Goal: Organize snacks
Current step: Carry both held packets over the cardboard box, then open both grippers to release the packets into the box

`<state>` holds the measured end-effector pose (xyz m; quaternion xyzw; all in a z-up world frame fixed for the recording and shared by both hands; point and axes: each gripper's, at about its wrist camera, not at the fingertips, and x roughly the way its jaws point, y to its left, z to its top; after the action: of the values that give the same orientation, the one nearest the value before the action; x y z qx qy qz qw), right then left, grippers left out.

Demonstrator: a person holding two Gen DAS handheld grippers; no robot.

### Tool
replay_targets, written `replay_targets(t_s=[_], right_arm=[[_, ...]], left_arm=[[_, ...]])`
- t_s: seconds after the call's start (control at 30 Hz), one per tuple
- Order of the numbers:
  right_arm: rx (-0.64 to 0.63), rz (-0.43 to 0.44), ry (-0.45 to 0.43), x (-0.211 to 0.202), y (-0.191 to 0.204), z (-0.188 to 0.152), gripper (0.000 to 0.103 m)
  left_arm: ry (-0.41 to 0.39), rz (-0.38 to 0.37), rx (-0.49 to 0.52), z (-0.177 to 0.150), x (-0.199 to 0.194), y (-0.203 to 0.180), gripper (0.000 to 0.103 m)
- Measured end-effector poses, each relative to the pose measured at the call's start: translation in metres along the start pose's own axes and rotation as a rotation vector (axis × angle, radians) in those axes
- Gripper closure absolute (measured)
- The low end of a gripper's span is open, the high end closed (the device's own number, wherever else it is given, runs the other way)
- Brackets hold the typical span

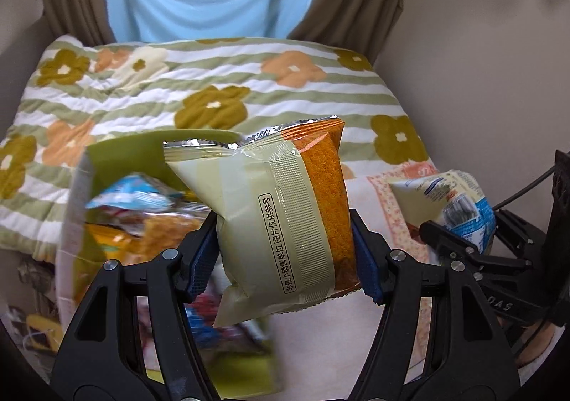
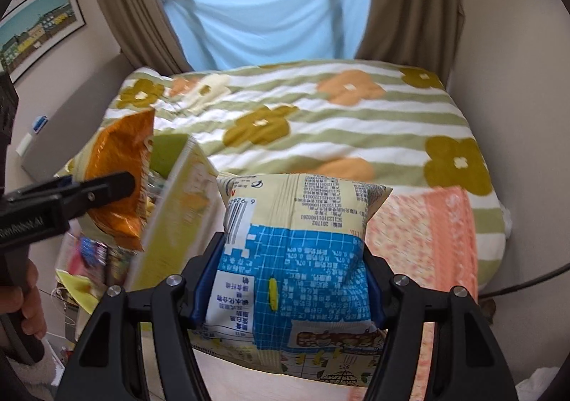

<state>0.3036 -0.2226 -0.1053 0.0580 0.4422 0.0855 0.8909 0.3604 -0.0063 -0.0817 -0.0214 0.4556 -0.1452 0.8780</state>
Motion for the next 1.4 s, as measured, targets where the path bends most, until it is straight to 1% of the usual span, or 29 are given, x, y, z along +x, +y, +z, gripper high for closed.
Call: replay_targets(t_s=[0.17, 0.3, 0.47, 0.6, 0.77, 0.83, 0.87, 0.9, 0.93, 1.13, 1.3, 1.4], right_arm=[[-0.017, 0.056, -0.039, 0.003, 0.056, 0.023, 0.041], [-0.039, 0.07, -0.048, 0.013, 0.093, 0.036, 0.041], [-0.046, 0.068, -0.039, 0.03, 0.13, 0.044, 0.041], [-0.035, 0.064, -0.025, 0.044, 0.151, 0.046, 0.041], [-0.03, 0.069, 0.009, 0.055, 0.167, 0.041, 0.041], [-0.036, 0.069, 0.026, 0.059, 0.17, 0.04, 0.041], [-0.038, 0.07, 0.031, 0.061, 0.171, 0.041, 0.041], [-0.04, 0.072, 0.035, 0.062, 0.171, 0.041, 0.041], [-0.046, 0.076, 0.039, 0.064, 0.171, 0.043, 0.041], [-0.072, 0.108, 0.054, 0.077, 0.169, 0.054, 0.041], [-0.084, 0.13, 0.07, 0.091, 0.17, 0.064, 0.041], [-0.098, 0.136, 0.09, 0.1, 0.172, 0.069, 0.041]], left_arm=[[-0.013, 0.018, -0.025, 0.002, -0.015, 0.059, 0.04], [-0.01, 0.029, -0.038, 0.003, -0.018, 0.105, 0.04], [0.017, 0.026, -0.054, 0.0, -0.007, 0.145, 0.04], [0.052, 0.032, -0.05, -0.003, 0.008, 0.168, 0.04], [0.116, 0.035, -0.056, -0.009, 0.028, 0.183, 0.039], [0.151, 0.02, -0.074, -0.012, 0.035, 0.187, 0.035], [0.155, 0.021, -0.081, -0.014, 0.037, 0.187, 0.03], [0.153, 0.034, -0.085, -0.015, 0.037, 0.187, 0.013], [0.148, 0.044, -0.085, -0.016, 0.036, 0.188, 0.0], [0.132, 0.06, -0.113, -0.023, 0.019, 0.19, 0.0], [0.135, 0.06, -0.155, -0.033, 0.015, 0.194, 0.0], [0.132, 0.072, -0.16, -0.036, 0.012, 0.195, 0.0]])
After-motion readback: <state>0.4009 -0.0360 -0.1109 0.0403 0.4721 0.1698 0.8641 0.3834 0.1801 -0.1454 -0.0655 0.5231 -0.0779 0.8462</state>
